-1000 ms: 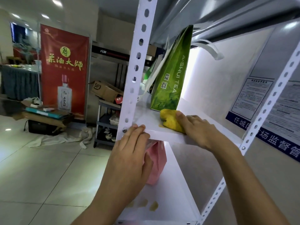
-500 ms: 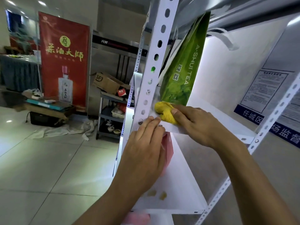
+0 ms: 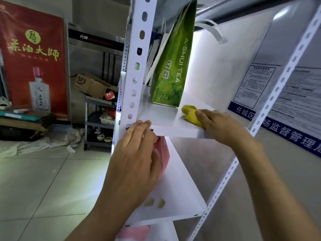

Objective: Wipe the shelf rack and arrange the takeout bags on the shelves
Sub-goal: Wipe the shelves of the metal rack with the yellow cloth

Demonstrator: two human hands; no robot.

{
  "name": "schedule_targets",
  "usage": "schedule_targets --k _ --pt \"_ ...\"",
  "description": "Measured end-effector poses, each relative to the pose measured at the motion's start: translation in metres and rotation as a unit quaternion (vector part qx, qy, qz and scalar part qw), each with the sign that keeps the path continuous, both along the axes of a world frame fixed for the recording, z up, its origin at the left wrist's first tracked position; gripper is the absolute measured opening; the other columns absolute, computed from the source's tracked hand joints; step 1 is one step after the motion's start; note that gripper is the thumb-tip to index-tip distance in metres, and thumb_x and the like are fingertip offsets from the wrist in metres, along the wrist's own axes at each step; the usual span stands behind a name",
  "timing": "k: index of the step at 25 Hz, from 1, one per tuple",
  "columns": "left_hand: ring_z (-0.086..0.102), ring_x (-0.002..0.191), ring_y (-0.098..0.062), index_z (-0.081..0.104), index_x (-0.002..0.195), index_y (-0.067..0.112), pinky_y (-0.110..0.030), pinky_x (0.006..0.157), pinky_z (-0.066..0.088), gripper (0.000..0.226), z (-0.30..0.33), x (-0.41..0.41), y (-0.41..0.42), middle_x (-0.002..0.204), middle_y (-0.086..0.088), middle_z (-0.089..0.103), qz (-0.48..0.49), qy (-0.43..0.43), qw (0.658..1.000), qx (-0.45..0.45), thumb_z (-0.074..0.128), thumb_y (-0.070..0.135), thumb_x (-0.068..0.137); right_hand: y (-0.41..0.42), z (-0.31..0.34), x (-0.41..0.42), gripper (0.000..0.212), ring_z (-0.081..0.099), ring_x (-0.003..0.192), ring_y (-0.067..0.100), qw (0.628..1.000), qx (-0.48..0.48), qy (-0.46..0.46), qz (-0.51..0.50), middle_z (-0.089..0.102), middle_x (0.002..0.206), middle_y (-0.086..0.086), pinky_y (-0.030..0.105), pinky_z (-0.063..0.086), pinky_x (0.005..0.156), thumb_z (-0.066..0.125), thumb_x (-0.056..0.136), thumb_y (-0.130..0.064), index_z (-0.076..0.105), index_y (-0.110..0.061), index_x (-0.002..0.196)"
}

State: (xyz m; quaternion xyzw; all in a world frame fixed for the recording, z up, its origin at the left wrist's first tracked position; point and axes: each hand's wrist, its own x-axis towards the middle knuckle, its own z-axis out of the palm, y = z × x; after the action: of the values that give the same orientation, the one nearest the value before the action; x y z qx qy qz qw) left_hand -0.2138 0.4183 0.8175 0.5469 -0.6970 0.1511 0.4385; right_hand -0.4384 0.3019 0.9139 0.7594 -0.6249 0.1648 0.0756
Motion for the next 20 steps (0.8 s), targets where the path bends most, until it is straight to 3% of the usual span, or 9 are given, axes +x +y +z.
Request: schedule_targets --k 2,4,8,10,15,18,20 --pt "0.044 0.136 -0.033 0.061 0.106 0.006 -0.047 0.112 0.040 0.020 -0.002 -0.003 0.000 0.139 -0.015 0.055 0.008 -0.004 1.000 0.003 0.058 0.011 0.087 -0.012 0.013 -0.030 0.058 0.047 0.132 0.035 0.994 0.050 -0.016 -0.095 0.052 0.147 0.012 0.052 0.037 0.109 0.019 0.103 -0.062 0.043 -0.035 0.148" --pt "0.042 0.138 -0.035 0.062 0.105 0.006 -0.048 0.113 0.039 0.019 -0.004 -0.006 0.000 0.141 -0.016 0.054 0.012 -0.002 1.000 0.011 0.061 0.011 0.087 -0.015 0.013 -0.032 0.058 0.048 0.131 0.035 0.993 0.041 -0.004 -0.115 0.054 0.146 0.012 0.050 0.038 0.108 0.018 0.103 -0.061 0.044 -0.033 0.147" --pt "0.038 0.142 -0.032 0.060 0.101 0.009 -0.047 0.112 0.040 0.016 -0.006 -0.008 0.000 0.144 -0.016 0.051 0.003 0.014 1.000 0.009 0.060 0.011 0.086 0.013 -0.012 0.009 0.059 0.050 0.127 0.028 0.997 -0.059 -0.023 0.050 0.058 0.140 -0.003 0.049 0.039 0.100 0.013 0.096 -0.070 0.046 -0.048 0.140" --pt "0.037 0.142 -0.031 0.060 0.101 0.010 -0.047 0.110 0.042 0.015 -0.006 -0.009 0.000 0.145 -0.015 0.050 -0.003 0.025 1.000 0.004 0.060 0.009 0.086 0.021 -0.011 0.038 0.059 0.051 0.125 0.024 0.988 -0.060 -0.025 0.140 0.059 0.139 -0.008 0.047 0.038 0.095 0.012 0.093 -0.072 0.045 -0.052 0.137" --pt "0.033 0.145 -0.031 0.059 0.103 0.009 -0.048 0.112 0.038 0.017 -0.007 -0.012 0.001 0.146 -0.015 0.049 0.001 0.028 1.000 -0.004 0.055 0.011 0.086 -0.003 0.009 0.087 0.049 0.051 0.127 0.029 0.988 0.000 0.008 0.155 0.059 0.139 -0.001 0.046 0.036 0.095 0.019 0.102 -0.062 0.051 -0.045 0.135" --pt "0.033 0.146 -0.030 0.059 0.109 0.010 -0.045 0.114 0.036 0.023 -0.008 -0.013 0.001 0.146 -0.013 0.048 0.010 0.020 1.000 -0.009 0.049 0.015 0.088 0.007 -0.012 0.071 0.052 0.053 0.121 0.026 0.979 -0.058 -0.014 0.195 0.062 0.133 -0.007 0.043 0.032 0.086 0.014 0.094 -0.072 0.049 -0.051 0.126" --pt "0.034 0.145 -0.030 0.059 0.109 0.009 -0.046 0.114 0.038 0.021 -0.006 -0.014 0.001 0.145 -0.013 0.049 0.020 0.018 1.000 -0.003 0.052 0.011 0.089 0.006 -0.007 0.071 0.054 0.053 0.124 0.025 0.980 -0.025 -0.024 0.194 0.060 0.137 -0.009 0.043 0.034 0.088 0.013 0.089 -0.077 0.044 -0.057 0.129"
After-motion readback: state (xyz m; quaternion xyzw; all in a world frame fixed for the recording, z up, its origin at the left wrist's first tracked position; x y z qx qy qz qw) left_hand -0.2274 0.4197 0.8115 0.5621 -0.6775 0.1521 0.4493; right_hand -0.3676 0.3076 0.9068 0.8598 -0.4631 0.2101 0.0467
